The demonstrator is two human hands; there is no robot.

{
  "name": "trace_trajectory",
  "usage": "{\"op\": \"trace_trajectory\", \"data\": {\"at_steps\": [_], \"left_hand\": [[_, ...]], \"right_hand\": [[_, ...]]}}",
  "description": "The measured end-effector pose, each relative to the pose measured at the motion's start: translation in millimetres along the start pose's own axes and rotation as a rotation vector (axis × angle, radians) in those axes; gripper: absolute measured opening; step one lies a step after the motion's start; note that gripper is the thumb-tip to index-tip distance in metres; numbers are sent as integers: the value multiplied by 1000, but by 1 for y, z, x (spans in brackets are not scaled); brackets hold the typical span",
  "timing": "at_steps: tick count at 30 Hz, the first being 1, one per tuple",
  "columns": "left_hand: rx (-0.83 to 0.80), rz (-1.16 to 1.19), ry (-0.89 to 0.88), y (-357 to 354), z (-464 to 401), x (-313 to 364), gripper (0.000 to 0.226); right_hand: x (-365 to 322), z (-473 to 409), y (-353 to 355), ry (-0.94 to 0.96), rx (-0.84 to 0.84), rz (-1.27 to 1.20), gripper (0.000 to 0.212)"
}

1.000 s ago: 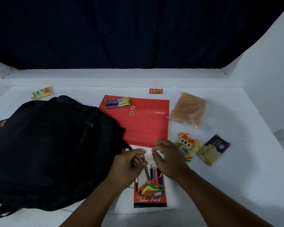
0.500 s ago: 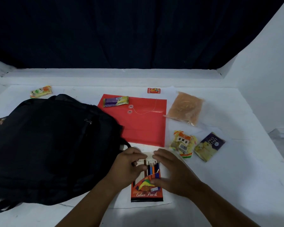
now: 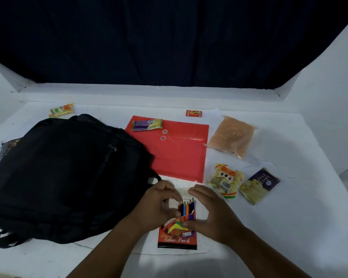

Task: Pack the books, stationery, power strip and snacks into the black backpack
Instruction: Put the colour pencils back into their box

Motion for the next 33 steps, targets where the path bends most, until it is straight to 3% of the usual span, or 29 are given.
{"op": "trace_trajectory", "data": {"at_steps": [6, 10, 13, 19, 22, 25, 27, 33], "left_hand": [[42, 91, 48, 5, 1, 8, 25], [369, 290, 92, 25, 15, 21, 24], [552, 87, 44, 45, 37, 25, 27], [701, -260, 69, 91, 83, 14, 24], [664, -373, 179, 120, 100, -10, 26], [507, -453, 309, 137, 114, -40, 49], [391, -476, 307, 141, 120, -49, 56], [213, -440, 263, 172, 116, -47, 71]], "right_hand": [[-2, -2, 2, -17, -29, -90, 80], [-11, -10, 10, -25, 19, -80, 57], [-26, -19, 17, -1, 106, -25, 40], [-69, -44, 0, 69, 91, -102, 33], [-93, -59, -16, 43, 54, -143, 41], [-111, -76, -32, -74, 27, -126, 63], [-126, -88, -40, -172, 44, -195, 71], [-173, -125, -34, -366, 264, -600, 51]]}}
Point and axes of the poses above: each hand's wrist, its own z-axis away from the middle knuckle, its own y-axis out of the back of the hand, x = y × z, the point moved 5 cm from there along -z, towards the middle knuckle, and after that the axes turned 4 degrees about -x, right-handed, at the moved point
